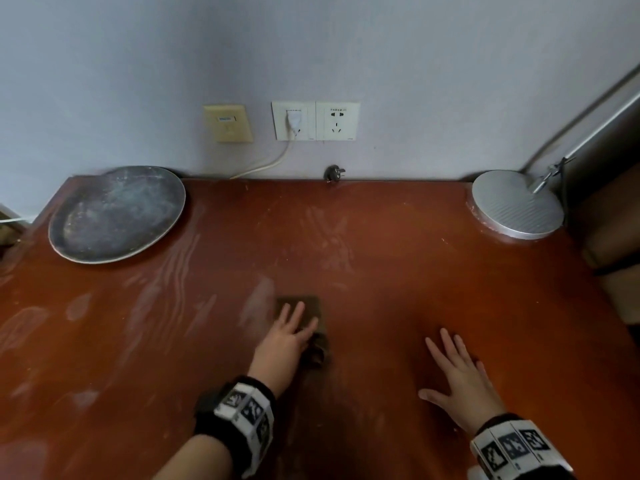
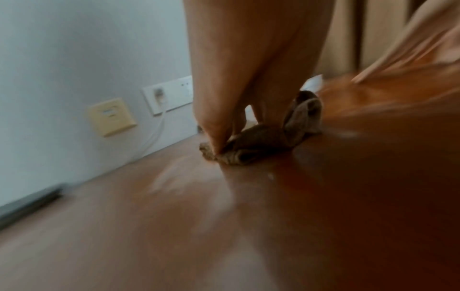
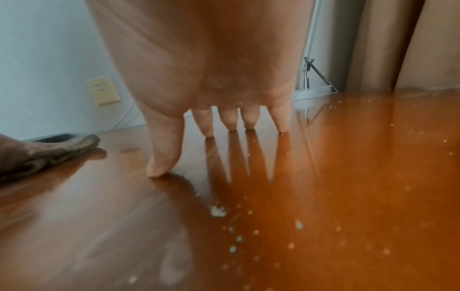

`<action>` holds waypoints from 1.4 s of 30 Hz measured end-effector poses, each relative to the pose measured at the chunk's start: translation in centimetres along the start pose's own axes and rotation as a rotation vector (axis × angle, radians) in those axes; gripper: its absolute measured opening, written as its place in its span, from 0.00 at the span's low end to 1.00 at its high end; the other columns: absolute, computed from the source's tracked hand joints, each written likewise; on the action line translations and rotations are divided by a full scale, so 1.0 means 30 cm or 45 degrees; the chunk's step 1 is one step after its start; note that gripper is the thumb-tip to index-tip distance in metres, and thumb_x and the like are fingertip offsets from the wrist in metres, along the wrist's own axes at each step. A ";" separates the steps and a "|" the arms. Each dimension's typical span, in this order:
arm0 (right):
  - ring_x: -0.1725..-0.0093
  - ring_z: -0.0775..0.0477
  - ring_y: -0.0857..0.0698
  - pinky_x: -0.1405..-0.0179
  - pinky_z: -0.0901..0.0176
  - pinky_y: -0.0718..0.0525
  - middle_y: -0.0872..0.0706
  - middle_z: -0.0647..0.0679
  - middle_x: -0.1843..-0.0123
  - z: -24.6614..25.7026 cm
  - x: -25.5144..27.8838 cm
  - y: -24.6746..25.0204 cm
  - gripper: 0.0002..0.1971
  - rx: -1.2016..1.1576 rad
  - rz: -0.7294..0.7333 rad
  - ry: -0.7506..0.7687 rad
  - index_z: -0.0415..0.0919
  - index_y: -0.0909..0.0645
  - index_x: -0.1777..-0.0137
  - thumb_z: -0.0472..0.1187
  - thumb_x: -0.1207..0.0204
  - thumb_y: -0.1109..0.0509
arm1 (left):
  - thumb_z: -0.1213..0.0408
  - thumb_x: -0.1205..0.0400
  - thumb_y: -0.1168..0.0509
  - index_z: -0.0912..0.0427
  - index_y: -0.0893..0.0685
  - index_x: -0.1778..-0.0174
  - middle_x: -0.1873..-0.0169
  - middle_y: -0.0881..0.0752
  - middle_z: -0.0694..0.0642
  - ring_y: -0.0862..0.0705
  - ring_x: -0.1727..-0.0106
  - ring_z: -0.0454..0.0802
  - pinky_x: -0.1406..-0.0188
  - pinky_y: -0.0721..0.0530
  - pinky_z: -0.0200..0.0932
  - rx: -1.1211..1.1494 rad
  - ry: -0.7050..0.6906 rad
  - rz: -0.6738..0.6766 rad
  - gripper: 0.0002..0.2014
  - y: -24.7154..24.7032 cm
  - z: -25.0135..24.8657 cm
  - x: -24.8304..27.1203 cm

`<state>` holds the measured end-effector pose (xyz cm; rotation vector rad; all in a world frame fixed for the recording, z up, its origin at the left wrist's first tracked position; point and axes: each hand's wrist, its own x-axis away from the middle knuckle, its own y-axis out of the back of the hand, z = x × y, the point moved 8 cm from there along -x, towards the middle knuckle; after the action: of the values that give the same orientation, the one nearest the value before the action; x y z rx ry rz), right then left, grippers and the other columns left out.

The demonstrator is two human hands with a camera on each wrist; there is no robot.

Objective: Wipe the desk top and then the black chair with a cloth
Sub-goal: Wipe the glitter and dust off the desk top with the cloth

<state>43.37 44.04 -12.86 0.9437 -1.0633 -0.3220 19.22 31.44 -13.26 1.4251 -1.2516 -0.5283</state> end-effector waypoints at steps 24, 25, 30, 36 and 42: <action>0.18 0.49 0.67 0.20 0.40 0.53 0.70 0.54 0.18 -0.210 0.192 -0.095 0.45 0.042 -0.070 0.016 0.61 0.60 0.19 0.61 0.27 0.34 | 0.60 0.18 0.36 0.44 0.26 0.26 0.21 0.38 0.51 0.40 0.20 0.53 0.27 0.28 0.51 0.172 0.075 -0.317 0.22 -0.153 -0.094 0.449; 0.18 0.49 0.67 0.20 0.39 0.53 0.70 0.54 0.18 -0.236 0.200 -0.102 0.45 0.039 -0.061 0.009 0.61 0.61 0.19 0.61 0.27 0.34 | 0.59 0.15 0.40 0.43 0.32 0.23 0.20 0.46 0.49 0.48 0.18 0.51 0.22 0.34 0.49 0.162 0.128 -0.318 0.23 -0.153 -0.068 0.456; 0.18 0.46 0.67 0.20 0.38 0.53 0.70 0.52 0.18 -0.242 0.199 -0.117 0.44 0.044 -0.043 0.052 0.60 0.62 0.19 0.61 0.26 0.35 | 0.54 0.25 0.42 0.46 0.14 0.39 0.33 0.19 0.61 0.19 0.34 0.63 0.37 0.21 0.57 -0.032 -0.146 -0.181 0.20 -0.302 -0.390 0.415; 0.18 0.48 0.66 0.20 0.40 0.52 0.70 0.53 0.18 -0.265 0.192 -0.112 0.45 0.088 -0.026 0.094 0.60 0.62 0.19 0.56 0.24 0.33 | 0.58 0.14 0.49 0.55 0.36 0.20 0.20 0.51 0.68 0.57 0.20 0.59 0.22 0.59 0.51 -0.191 -0.404 -0.117 0.24 -0.369 -0.789 0.325; 0.18 0.48 0.66 0.20 0.39 0.52 0.69 0.54 0.18 -0.266 0.189 -0.120 0.45 0.062 -0.024 0.109 0.61 0.62 0.19 0.58 0.26 0.32 | 0.63 0.10 0.55 0.53 0.55 0.16 0.18 0.65 0.59 0.68 0.18 0.57 0.19 0.62 0.48 -0.172 -0.090 -0.073 0.26 -0.262 -0.537 0.201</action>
<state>53.63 42.31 -13.54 1.0033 -0.9881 -0.2696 38.13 31.68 -13.83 1.3418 -1.2104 -0.6948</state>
